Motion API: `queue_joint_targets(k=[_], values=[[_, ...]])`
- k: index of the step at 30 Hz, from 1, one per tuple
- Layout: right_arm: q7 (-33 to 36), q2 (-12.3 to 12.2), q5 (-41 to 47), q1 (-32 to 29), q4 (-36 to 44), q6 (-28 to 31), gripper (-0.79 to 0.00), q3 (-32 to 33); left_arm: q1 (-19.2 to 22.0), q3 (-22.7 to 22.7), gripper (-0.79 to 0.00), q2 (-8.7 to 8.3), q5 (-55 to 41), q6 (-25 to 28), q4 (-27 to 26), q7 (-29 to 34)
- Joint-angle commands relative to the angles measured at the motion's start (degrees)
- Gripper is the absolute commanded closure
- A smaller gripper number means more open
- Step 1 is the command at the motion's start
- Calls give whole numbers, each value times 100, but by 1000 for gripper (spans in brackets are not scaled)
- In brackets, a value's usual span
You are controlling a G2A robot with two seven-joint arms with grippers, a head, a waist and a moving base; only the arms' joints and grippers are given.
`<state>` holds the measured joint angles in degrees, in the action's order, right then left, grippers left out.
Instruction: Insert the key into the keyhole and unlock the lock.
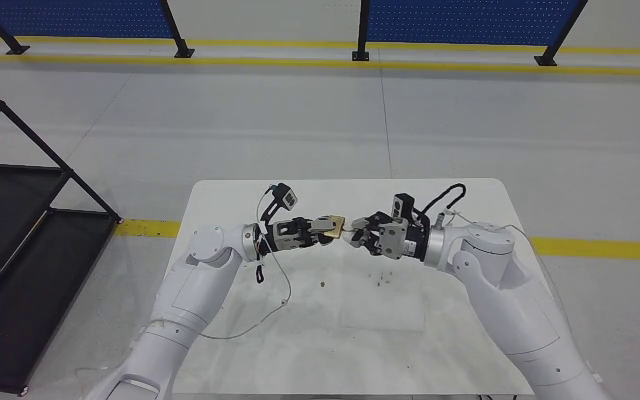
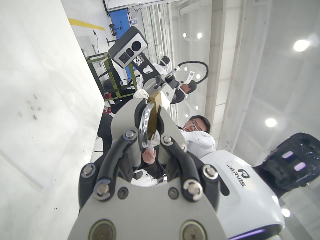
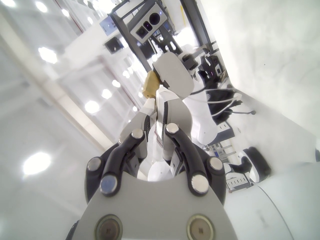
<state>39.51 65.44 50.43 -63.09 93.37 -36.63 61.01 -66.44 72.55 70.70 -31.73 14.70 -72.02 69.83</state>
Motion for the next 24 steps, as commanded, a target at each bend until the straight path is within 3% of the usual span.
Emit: queue_joint_targets(k=[1,24], values=[[-24,-2,50,-17,11,-36,0,19,0,0,0,0,0,0,0,0],[-377,28,802,-39,-100,-439,0,119,0,0,0,0,0,0,0,0]])
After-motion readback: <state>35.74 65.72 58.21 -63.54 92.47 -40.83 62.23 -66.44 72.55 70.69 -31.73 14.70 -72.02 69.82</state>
